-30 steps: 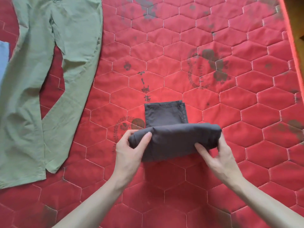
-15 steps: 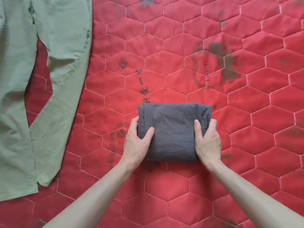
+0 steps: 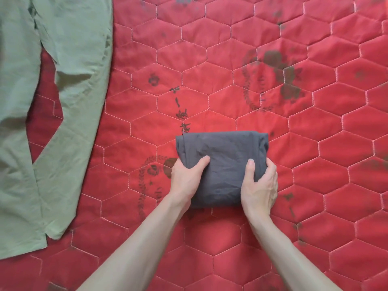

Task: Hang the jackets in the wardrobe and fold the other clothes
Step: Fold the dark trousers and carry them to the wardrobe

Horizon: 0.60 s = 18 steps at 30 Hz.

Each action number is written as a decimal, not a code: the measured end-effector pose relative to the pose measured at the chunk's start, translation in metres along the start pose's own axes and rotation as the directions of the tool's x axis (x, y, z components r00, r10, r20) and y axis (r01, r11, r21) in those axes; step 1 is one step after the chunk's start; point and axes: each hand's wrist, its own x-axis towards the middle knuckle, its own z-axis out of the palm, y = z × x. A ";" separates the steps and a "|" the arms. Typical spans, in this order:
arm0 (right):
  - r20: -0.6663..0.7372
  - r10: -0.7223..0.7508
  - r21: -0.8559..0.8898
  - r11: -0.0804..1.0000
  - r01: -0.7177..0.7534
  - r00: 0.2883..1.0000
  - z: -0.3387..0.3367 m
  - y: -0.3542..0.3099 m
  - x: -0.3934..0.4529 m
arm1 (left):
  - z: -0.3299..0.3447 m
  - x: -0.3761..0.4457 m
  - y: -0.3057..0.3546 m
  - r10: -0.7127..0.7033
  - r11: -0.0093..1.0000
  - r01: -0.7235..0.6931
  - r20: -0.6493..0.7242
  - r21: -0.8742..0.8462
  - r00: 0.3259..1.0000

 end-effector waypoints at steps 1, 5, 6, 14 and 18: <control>0.037 0.018 0.002 1.000 -0.018 0.999 -0.005 -0.003 0.003 | -0.003 0.001 -0.001 0.000 1.000 0.001 0.031 -0.022 1.000; 0.312 0.064 0.134 0.985 -0.111 0.948 -0.028 -0.003 0.027 | -0.019 0.000 -0.006 0.019 0.999 -0.010 0.176 -0.052 0.984; 0.401 0.082 0.214 0.960 -0.181 0.913 -0.034 -0.004 0.032 | -0.022 -0.003 -0.007 0.017 0.998 -0.006 0.202 -0.056 0.979; 0.791 0.050 0.375 0.749 -0.547 0.610 -0.076 -0.027 0.020 | -0.040 -0.044 0.013 0.031 0.987 0.012 0.263 -0.158 0.964; 0.818 0.005 0.390 0.730 -0.561 0.575 -0.106 -0.044 0.007 | -0.054 -0.076 0.038 -0.104 0.945 0.205 0.358 -0.255 0.928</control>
